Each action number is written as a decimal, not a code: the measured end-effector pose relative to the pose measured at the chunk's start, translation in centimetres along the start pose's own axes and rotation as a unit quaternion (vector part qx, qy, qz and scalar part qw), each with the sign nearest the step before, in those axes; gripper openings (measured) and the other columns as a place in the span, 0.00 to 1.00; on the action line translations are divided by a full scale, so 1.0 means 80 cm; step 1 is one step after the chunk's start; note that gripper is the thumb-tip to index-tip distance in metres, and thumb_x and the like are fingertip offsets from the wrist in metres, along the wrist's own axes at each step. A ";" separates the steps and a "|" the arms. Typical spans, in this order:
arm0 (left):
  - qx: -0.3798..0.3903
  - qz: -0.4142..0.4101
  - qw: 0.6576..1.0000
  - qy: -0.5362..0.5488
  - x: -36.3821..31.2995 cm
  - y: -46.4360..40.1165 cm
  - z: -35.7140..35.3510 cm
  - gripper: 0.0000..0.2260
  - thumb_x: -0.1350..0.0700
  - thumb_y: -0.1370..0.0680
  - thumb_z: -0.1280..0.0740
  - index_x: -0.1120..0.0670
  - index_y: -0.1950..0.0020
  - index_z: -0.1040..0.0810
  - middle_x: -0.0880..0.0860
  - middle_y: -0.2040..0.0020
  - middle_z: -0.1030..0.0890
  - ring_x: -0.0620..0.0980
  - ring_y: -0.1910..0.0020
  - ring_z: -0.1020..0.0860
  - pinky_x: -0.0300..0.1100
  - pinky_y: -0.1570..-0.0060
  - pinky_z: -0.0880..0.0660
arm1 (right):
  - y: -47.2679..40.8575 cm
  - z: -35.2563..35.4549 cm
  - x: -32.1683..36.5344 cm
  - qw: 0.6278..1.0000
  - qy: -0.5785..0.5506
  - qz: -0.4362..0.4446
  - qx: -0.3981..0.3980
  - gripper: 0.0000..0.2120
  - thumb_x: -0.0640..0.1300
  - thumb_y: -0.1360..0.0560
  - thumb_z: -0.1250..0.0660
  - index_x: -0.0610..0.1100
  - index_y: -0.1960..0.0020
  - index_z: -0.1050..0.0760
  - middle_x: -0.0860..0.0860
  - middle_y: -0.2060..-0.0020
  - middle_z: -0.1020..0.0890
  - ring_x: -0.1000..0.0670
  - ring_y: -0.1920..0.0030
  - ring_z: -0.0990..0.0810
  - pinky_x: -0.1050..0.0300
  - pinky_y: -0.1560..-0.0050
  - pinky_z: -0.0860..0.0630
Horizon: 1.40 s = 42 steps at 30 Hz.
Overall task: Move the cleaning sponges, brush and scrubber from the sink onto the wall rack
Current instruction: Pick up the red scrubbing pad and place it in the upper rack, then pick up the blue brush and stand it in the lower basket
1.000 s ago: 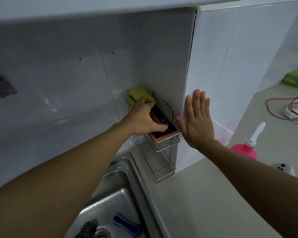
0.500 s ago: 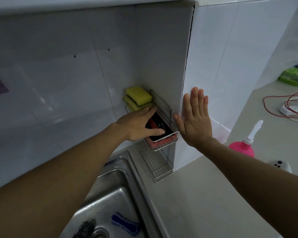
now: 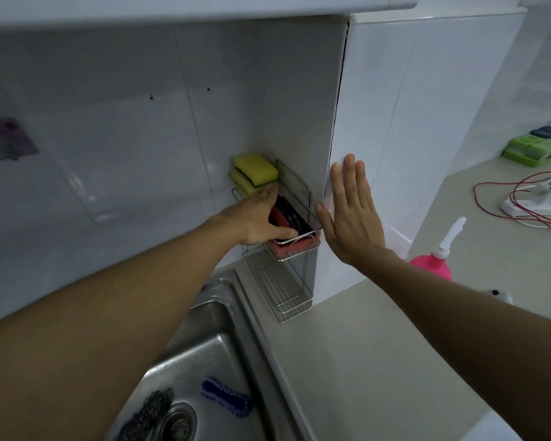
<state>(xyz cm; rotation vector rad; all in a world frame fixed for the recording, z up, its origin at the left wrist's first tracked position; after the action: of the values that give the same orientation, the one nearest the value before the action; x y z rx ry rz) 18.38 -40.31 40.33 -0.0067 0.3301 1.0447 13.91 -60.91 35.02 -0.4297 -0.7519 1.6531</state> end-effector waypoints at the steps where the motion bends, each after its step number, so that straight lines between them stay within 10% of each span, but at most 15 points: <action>1: -0.020 -0.003 1.000 0.010 0.001 0.007 -0.003 0.48 0.31 0.26 0.37 0.52 0.19 0.59 0.51 0.18 0.55 0.51 0.20 0.51 0.47 0.23 0.47 | 0.004 0.006 0.005 1.000 -0.010 -0.006 0.009 0.35 0.51 0.13 0.44 0.44 0.17 0.62 0.40 0.17 0.56 0.40 0.17 0.59 0.44 0.18 0.55; 11: -0.170 0.006 0.985 0.035 0.053 0.107 -0.053 0.30 0.41 0.17 0.49 0.53 0.19 0.49 0.55 0.19 0.45 0.53 0.22 0.43 0.47 0.25 0.44 | 0.092 0.012 0.074 0.987 -0.083 -0.064 0.119 0.36 0.62 0.15 0.50 0.47 0.16 0.59 0.45 0.16 0.59 0.45 0.17 0.60 0.40 0.18 0.52; 35: 0.142 0.260 0.947 0.121 0.173 0.206 -0.413 0.25 0.44 0.20 0.40 0.54 0.26 0.36 0.59 0.31 0.32 0.61 0.37 0.27 0.52 0.38 0.27 | 0.350 -0.157 0.155 0.875 -0.061 -0.069 0.475 0.38 0.70 0.20 0.59 0.53 0.16 0.62 0.47 0.17 0.62 0.42 0.18 0.65 0.37 0.19 0.63; 42: 0.201 0.333 0.901 0.191 0.201 0.183 -0.504 0.35 0.44 0.21 0.39 0.49 0.19 0.53 0.60 0.24 0.35 0.62 0.33 0.27 0.48 0.38 0.27 | 0.362 -0.173 0.159 0.894 -0.005 -0.070 0.442 0.36 0.69 0.18 0.60 0.55 0.17 0.66 0.48 0.16 0.60 0.42 0.18 0.64 0.36 0.20 0.63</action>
<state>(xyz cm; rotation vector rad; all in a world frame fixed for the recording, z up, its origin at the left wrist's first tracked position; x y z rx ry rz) 2.59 -25.77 -0.17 0.2959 0.9506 1.6398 -1.01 -47.65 6.87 0.2794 0.0204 1.6707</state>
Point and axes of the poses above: each hand's wrist, its own y-axis away from the middle knuckle, its own z-axis out of the back of the hand, x = y × z, the point moved 2 cm from there along -y, towards the middle knuckle
